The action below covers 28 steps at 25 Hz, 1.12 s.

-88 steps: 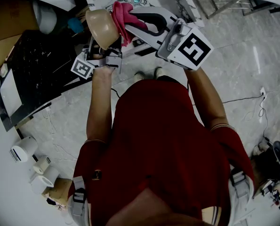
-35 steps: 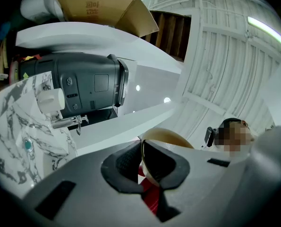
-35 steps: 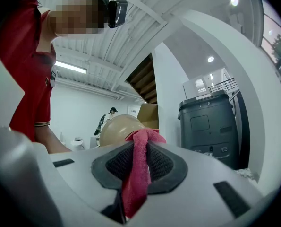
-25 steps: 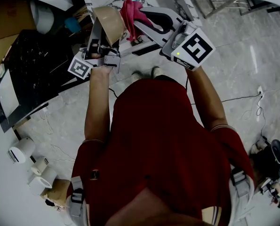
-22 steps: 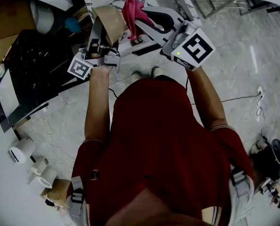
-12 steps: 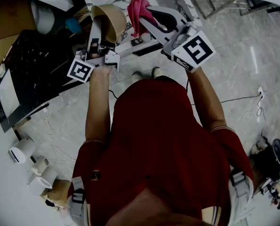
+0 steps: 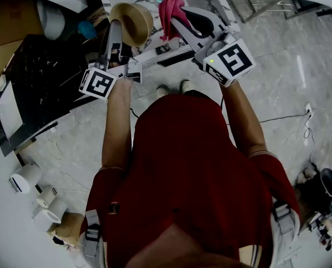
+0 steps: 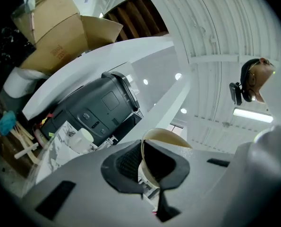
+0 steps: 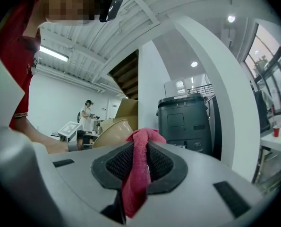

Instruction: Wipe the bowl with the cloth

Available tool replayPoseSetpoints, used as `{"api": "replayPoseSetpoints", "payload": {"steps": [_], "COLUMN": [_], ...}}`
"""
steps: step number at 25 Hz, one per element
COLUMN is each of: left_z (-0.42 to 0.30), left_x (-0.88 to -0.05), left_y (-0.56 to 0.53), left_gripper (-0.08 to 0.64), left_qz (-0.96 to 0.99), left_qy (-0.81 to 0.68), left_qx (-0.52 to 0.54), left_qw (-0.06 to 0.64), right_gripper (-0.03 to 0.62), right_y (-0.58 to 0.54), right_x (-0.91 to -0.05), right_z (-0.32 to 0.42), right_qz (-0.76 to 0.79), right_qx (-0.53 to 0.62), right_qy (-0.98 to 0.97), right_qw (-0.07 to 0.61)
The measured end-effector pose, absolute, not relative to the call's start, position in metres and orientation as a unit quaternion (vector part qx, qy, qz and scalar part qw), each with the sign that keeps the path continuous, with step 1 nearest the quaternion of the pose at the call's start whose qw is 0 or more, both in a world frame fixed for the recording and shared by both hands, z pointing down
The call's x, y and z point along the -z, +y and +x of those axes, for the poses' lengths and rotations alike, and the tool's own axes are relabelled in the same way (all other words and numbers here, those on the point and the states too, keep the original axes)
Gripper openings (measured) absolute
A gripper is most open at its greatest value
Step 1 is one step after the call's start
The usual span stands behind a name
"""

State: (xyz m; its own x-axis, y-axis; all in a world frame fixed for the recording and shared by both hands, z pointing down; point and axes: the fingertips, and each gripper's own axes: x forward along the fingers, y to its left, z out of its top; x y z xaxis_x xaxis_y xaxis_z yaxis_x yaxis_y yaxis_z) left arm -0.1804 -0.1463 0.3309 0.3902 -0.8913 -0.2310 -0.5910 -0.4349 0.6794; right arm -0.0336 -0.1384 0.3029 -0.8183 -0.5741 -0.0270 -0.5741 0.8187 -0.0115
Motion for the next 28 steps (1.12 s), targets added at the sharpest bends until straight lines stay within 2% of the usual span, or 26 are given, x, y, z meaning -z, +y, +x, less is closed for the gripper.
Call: {"api": "replayPoseSetpoints", "payload": {"steps": [16,28], "left_z": [-0.181,-0.179], "left_x": [-0.330,-0.326], "left_y": [-0.145,-0.142], "left_gripper": [0.023,0.023], "left_qz": [0.794,0.794], "left_qy": [-0.562,-0.584], "left_qx": [0.160,0.117], "left_qw": [0.166,0.117], "right_gripper": [0.067,0.066], "right_y": [-0.143,-0.144], "right_x": [-0.315,-0.320], "right_z": [-0.024,-0.020], "right_qz": [-0.350,-0.367], "right_qx": [0.007,0.002], "right_qy": [0.937,0.930], "right_qw": [0.000,-0.010]}}
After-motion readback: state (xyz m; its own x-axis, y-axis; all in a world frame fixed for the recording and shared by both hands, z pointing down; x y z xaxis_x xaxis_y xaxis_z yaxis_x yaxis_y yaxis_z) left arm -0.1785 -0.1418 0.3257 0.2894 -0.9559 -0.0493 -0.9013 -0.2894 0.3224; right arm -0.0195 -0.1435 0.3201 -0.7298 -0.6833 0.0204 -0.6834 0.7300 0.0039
